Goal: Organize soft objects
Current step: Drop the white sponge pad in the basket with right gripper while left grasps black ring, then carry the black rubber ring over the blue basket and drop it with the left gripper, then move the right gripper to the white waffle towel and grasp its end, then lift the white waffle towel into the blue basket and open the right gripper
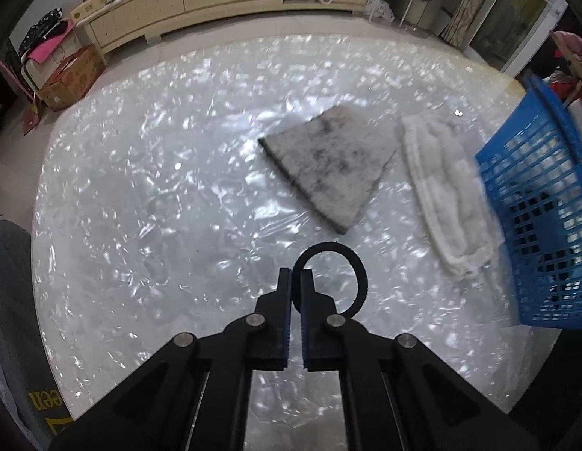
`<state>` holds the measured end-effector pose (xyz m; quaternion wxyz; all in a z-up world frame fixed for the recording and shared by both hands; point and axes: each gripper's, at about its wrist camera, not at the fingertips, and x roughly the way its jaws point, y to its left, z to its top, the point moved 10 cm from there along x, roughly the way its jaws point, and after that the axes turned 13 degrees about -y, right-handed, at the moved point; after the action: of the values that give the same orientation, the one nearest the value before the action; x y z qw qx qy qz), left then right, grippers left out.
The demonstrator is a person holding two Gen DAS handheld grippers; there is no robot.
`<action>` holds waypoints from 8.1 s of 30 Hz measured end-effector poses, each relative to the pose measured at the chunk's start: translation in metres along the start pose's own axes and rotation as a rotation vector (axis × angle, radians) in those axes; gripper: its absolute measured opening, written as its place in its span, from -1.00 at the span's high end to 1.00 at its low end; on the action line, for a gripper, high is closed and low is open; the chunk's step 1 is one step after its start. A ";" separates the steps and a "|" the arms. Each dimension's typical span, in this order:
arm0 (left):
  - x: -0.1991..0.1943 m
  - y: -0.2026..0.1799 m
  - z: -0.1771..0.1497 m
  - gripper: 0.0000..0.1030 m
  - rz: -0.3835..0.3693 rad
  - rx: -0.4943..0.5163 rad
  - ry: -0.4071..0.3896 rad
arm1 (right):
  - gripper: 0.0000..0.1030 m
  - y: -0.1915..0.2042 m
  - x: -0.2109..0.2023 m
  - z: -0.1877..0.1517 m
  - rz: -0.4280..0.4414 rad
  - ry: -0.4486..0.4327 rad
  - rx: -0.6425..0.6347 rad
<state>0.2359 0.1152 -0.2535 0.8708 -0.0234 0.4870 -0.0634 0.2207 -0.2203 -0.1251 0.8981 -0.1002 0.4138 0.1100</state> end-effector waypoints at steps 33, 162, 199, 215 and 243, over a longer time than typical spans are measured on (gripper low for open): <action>-0.116 -0.071 0.007 0.94 -0.102 0.010 -0.166 | -0.68 0.034 0.013 -0.064 0.091 0.203 -0.032; -0.194 -0.117 0.007 -0.99 0.039 0.156 -0.291 | -1.00 0.100 -0.091 -0.027 0.178 -0.116 -0.020; -0.063 0.027 -0.027 -0.99 0.109 -0.116 -0.106 | -0.67 0.193 0.078 -0.031 0.118 0.102 -0.074; -0.011 0.024 -0.014 -0.99 0.109 -0.081 -0.068 | 0.02 0.158 0.134 -0.040 0.042 0.158 0.024; -0.088 0.000 -0.021 -0.99 0.038 -0.104 -0.156 | 0.70 0.175 0.022 -0.024 0.174 0.004 0.001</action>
<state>0.1728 0.1275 -0.1902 0.9046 -0.0640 0.4210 -0.0197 0.1685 -0.0573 -0.1723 0.8844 -0.0636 0.4230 0.1871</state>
